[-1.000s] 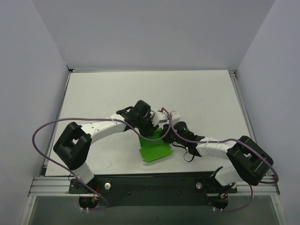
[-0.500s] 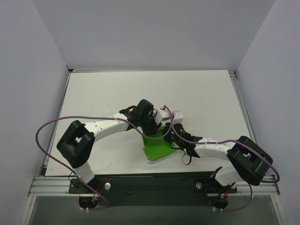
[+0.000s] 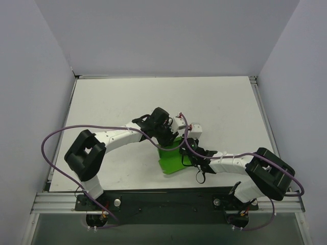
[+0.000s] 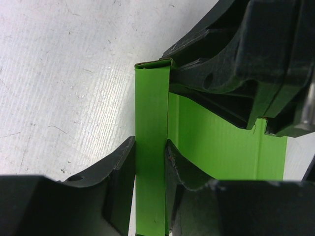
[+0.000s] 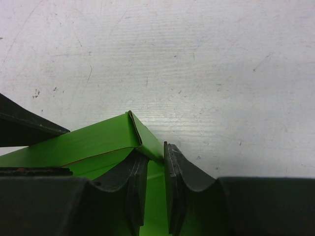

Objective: Fold the paper box

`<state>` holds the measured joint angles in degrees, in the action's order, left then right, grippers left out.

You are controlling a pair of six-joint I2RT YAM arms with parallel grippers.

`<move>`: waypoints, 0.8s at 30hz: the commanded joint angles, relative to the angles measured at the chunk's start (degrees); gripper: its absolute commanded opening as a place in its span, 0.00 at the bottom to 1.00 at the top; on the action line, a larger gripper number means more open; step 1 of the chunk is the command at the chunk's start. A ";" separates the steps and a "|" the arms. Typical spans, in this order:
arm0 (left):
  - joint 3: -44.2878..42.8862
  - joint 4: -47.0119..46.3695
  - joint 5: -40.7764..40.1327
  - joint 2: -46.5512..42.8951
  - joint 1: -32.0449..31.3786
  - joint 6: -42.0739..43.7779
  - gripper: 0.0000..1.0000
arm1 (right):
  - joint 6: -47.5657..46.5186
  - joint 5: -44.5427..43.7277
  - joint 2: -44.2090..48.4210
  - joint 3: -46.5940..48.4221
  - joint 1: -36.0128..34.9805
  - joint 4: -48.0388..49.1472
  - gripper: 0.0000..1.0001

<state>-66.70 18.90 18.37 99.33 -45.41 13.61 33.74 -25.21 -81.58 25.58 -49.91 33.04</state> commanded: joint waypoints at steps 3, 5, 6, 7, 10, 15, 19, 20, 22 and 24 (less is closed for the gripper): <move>-0.98 8.00 4.92 0.51 -0.38 -2.18 0.25 | 5.37 -20.31 -1.56 -1.15 0.78 -7.55 0.00; -0.89 7.91 5.18 0.51 -0.12 -2.27 0.25 | 6.42 -22.06 -1.48 -1.33 0.52 -8.07 0.00; -0.98 7.91 5.27 0.51 -0.12 -2.36 0.25 | 7.73 -22.86 -1.56 -1.15 0.43 -9.64 0.00; -0.89 7.91 5.62 0.51 -0.12 -2.44 0.25 | 8.44 -23.65 -1.91 -0.80 0.25 -10.79 0.00; -0.89 7.56 6.50 0.43 0.06 -2.79 0.25 | 12.48 -27.86 -2.88 0.78 -0.45 -16.24 0.00; -1.07 7.38 7.11 0.34 0.85 -3.41 0.25 | 18.99 -33.23 -4.55 3.50 -1.07 -26.43 0.00; -1.24 7.03 8.35 0.34 1.11 -3.85 0.25 | 24.42 -36.74 -5.60 5.87 -2.12 -32.58 0.00; -1.24 7.12 8.35 0.43 1.20 -3.85 0.25 | 26.36 -37.97 -7.09 7.36 -2.29 -38.95 0.00; -1.24 7.03 8.52 0.34 1.20 -3.94 0.25 | 31.88 -40.00 -9.11 11.05 -2.56 -44.79 0.00; -1.33 6.77 9.05 0.17 1.46 -4.20 0.25 | 33.84 -40.53 -11.84 13.25 -2.91 -49.37 0.00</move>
<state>-67.05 15.18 22.55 100.42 -44.77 10.33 59.70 -46.85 -87.99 36.84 -55.68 9.06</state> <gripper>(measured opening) 0.364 0.183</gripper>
